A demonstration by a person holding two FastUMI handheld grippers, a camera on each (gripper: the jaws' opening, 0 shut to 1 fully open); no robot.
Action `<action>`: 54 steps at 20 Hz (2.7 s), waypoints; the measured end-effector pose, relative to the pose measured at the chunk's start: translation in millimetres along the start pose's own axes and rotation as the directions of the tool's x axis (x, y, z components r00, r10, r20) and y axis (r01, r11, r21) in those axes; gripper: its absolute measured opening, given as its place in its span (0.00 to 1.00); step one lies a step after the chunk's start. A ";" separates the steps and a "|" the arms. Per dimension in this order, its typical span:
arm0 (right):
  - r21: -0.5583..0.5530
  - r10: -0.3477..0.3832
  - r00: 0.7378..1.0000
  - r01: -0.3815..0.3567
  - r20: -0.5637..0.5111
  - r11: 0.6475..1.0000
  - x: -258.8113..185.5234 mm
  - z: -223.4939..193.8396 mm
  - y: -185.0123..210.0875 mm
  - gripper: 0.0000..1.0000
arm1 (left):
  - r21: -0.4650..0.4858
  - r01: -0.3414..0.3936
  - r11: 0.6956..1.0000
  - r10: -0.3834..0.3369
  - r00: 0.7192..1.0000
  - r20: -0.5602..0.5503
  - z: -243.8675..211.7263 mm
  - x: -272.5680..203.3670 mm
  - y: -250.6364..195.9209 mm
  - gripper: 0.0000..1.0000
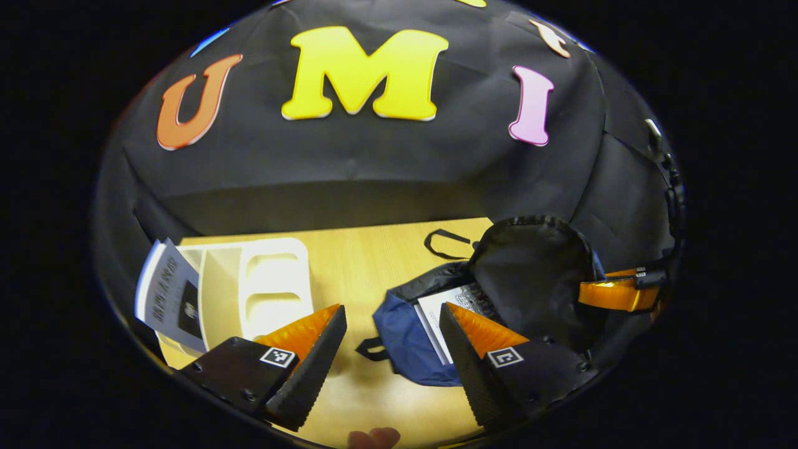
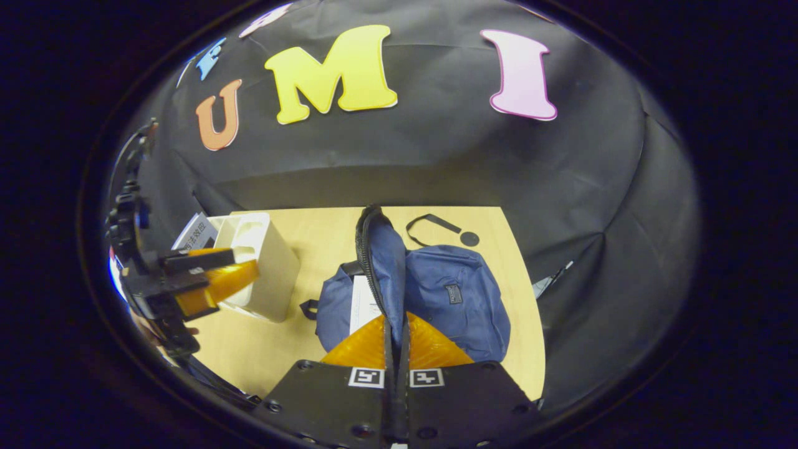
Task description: Open the schoolbag, grab two books from the bookshelf and put them into the schoolbag.
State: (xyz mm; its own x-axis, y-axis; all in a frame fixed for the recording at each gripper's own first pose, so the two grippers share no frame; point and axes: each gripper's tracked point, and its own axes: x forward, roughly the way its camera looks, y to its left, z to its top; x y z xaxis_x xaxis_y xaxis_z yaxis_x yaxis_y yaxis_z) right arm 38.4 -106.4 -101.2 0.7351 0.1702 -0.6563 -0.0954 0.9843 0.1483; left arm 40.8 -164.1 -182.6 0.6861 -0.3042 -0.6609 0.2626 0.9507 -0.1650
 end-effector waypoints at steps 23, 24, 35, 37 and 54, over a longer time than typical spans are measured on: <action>0.023 -0.043 0.999 0.043 0.013 0.999 -2.8 -13.0 1.8 0.00 | -0.203 -0.152 0.967 0.054 0.906 -0.420 -1.3 -84.5 276.5 0.98; 0.026 -0.043 0.999 0.043 0.011 0.999 -2.9 -14.8 1.2 0.00 | -0.197 -0.147 0.969 0.045 0.893 -0.448 -5.7 -78.7 279.3 0.99; 0.069 -0.040 0.999 0.040 0.000 0.997 -1.8 -18.2 -6.5 0.00 | -0.230 -0.167 0.959 -0.026 0.756 -0.654 -48.1 -29.8 285.1 0.89; 0.077 -0.039 0.999 0.038 0.001 0.996 -0.4 -19.1 -6.3 0.04 | -0.218 -0.167 0.962 -0.025 0.738 -0.674 -50.2 -27.6 284.2 0.98; 0.104 -0.041 0.999 0.040 0.008 0.994 2.4 -28.3 -9.7 0.00 | -0.141 -0.260 0.955 0.062 0.643 -0.763 -62.5 -27.4 300.7 0.49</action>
State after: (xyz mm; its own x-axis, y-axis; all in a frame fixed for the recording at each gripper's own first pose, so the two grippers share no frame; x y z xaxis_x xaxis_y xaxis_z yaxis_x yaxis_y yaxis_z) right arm 22.1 -114.3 -125.2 0.7435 0.1297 -0.6561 0.0042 0.9801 0.1985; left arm 58.6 133.9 -259.9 -0.0602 -0.0907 -0.9941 -0.0229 0.9957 -0.0895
